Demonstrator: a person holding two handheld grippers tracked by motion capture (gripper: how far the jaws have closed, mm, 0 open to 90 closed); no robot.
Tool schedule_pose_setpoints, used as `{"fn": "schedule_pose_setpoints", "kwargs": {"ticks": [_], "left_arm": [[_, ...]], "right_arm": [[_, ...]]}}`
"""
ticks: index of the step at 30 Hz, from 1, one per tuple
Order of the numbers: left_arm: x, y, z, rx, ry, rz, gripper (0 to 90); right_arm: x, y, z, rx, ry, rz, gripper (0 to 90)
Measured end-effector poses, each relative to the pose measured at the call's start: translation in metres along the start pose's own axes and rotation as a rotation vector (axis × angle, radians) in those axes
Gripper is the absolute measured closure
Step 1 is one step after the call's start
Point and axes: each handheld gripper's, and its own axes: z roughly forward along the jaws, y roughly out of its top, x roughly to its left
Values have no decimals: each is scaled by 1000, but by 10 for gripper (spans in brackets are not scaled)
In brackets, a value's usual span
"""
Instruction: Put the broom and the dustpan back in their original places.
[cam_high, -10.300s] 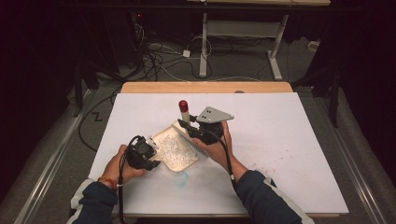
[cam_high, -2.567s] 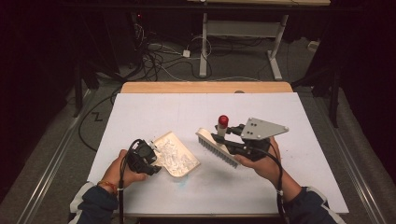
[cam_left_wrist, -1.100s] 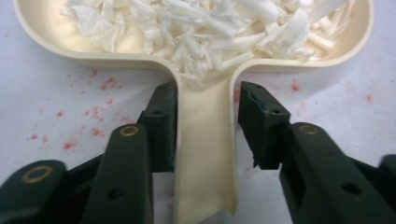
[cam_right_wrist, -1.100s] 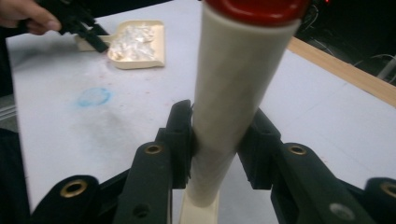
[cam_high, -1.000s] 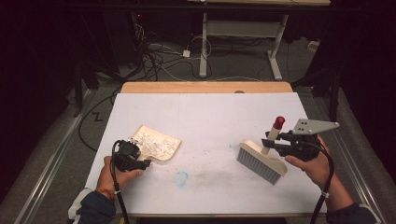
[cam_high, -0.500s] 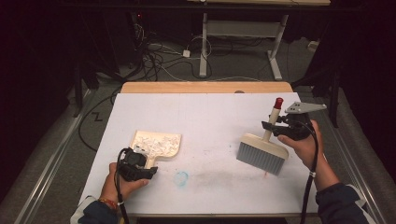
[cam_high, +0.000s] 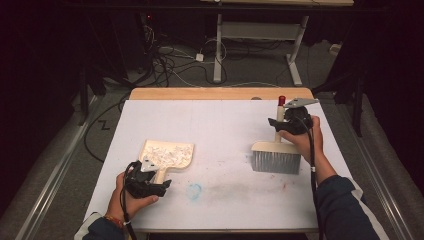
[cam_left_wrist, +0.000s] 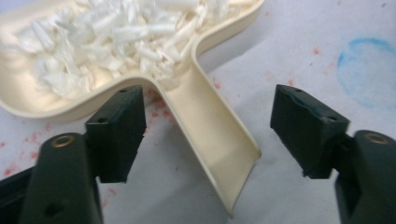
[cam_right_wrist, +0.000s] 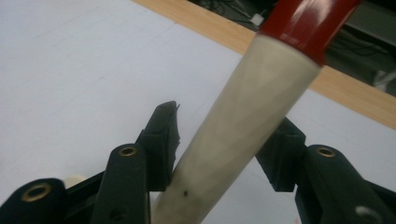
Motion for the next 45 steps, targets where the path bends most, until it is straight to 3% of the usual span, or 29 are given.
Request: {"fn": "schedule_pose_setpoints", "kwargs": {"ticks": [5, 10, 14, 21, 28, 29, 33, 35, 38, 40, 45], "left_arm": [[-4, -1, -5, -88, 14, 41, 205], [-7, -3, -5, -135, 17, 66, 200], [-8, -4, -4, -143, 16, 79, 201], [-13, -6, 0, -134, 14, 101, 217], [-17, -7, 4, -154, 36, 114, 205], [-18, -6, 4, -157, 48, 119, 205], [-18, -8, 2, -187, 81, 123, 209], [-17, -8, 2, -194, 78, 110, 209], [-18, -7, 2, -190, 78, 105, 208], [-19, -6, 3, -182, 77, 110, 206], [-23, -5, 3, -183, 71, 138, 199]], "right_arm": [[-4, 4, 12, -26, -60, 53, 505], [-3, 5, 16, -57, -108, 54, 481], [-2, 4, 13, -107, -167, 84, 430], [4, -3, 8, -133, -116, 105, 397], [6, -11, -4, -169, -94, 129, 349], [8, -11, -6, -185, -109, 139, 350], [15, -15, -15, -247, -104, 117, 342], [18, -15, -18, -245, -81, 114, 315], [24, -15, -23, -244, -88, 89, 296], [26, -15, -27, -269, -88, 78, 299], [33, -14, -36, -265, -67, 52, 256]]}}
